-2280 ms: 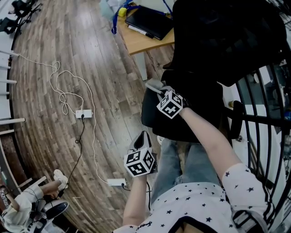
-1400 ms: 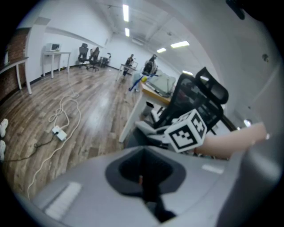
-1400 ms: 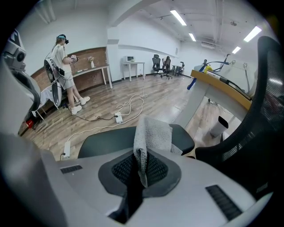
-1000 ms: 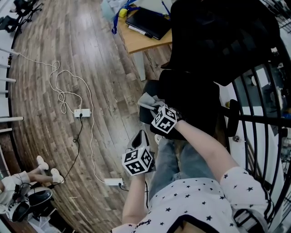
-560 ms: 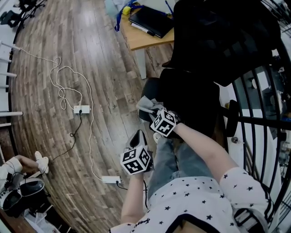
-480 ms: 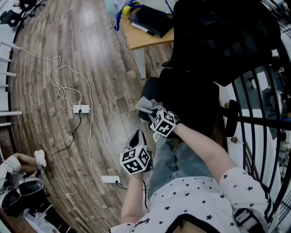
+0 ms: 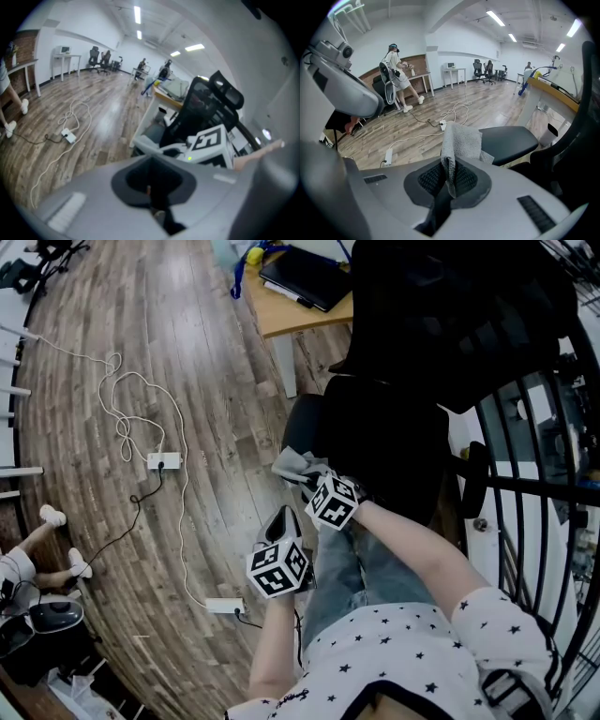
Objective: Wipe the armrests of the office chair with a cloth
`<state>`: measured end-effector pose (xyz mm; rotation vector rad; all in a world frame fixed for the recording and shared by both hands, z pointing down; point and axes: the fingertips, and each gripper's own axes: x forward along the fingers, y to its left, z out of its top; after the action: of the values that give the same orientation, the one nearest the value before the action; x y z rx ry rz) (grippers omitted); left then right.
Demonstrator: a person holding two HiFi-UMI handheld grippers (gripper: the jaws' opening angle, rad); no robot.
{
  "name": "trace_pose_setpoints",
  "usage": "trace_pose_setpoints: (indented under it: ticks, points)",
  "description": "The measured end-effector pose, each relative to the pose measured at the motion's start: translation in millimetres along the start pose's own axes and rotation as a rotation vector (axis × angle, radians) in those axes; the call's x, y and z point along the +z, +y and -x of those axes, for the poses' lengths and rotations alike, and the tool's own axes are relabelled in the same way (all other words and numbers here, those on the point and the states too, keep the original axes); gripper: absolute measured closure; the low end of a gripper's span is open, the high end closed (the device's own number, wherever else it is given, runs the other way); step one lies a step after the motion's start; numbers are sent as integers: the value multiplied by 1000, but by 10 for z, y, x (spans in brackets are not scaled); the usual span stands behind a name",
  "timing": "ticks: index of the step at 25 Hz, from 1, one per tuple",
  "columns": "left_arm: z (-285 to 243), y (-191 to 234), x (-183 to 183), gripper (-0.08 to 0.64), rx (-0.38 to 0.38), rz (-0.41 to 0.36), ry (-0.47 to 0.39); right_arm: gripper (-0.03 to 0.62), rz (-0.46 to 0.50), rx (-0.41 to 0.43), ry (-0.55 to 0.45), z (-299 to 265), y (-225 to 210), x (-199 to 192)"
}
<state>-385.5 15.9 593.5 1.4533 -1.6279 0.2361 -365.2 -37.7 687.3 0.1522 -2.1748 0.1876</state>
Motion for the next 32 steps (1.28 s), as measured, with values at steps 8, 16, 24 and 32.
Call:
trace_pose_setpoints:
  ticks: [8,16,24,32]
  points:
    - [37,-17,-16,552,0,-14,0,566,-17,42,-1,19,204,-76]
    - [129,6,-54,552,28,-6,-24,566,-21,23,-26,91,244,-98]
    - [237,-203,-187,552,31,-2,-39,566,-41,5,-75,415,203,-109]
    - [401,-522,-338,552,38,-1,-84,566,-47,-16,-155,977,294,-255]
